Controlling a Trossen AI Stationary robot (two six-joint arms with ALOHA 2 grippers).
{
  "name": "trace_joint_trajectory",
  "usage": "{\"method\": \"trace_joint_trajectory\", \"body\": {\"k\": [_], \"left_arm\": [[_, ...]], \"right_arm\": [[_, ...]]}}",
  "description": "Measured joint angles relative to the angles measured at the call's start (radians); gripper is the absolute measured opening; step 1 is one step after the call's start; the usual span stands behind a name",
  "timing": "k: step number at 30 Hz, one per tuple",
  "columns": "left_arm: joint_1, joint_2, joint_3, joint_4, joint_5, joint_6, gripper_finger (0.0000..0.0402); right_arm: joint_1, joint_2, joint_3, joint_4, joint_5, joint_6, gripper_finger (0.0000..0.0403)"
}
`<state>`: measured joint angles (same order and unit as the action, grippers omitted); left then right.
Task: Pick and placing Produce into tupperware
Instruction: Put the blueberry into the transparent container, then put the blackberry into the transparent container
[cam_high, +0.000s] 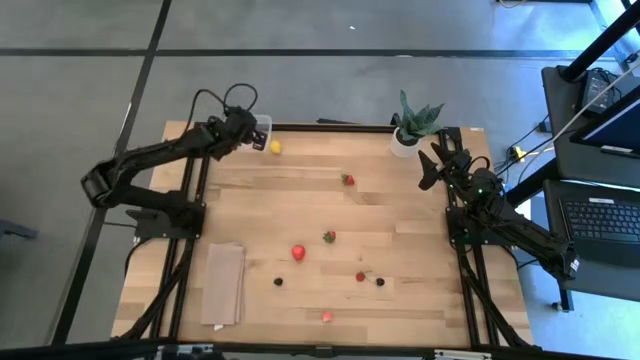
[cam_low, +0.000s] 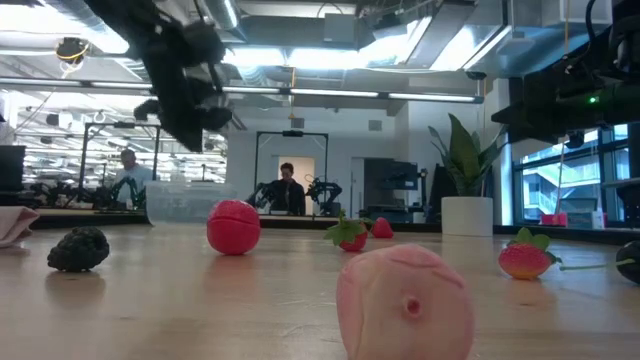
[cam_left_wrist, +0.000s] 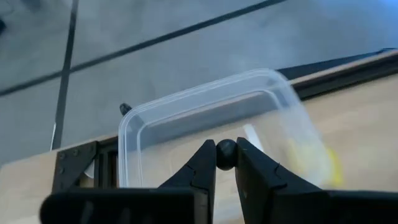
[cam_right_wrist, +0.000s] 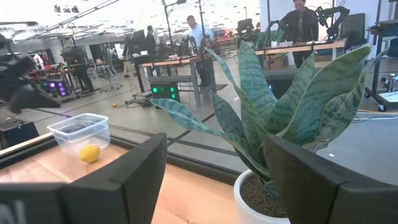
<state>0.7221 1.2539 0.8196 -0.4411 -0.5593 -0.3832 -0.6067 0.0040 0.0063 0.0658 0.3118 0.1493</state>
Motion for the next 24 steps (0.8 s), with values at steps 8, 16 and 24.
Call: {"method": "trace_joint_trajectory", "body": {"k": [8,16,24], "left_arm": [[0.09,0.185,0.001,0.065,0.12,-0.004,0.0058],[0.096,0.26,0.001,0.073,0.125,-0.009,0.0079],[0.095,0.245,0.001,0.099,0.165,-0.003,0.009]], "right_arm": [[0.0,0.0,0.0,0.0,0.0,0.0,0.0269],[0.0,0.0,0.0,0.0,0.0,0.0,0.0269],[0.0,0.0,0.0,0.0,0.0,0.0,0.0269]]}}
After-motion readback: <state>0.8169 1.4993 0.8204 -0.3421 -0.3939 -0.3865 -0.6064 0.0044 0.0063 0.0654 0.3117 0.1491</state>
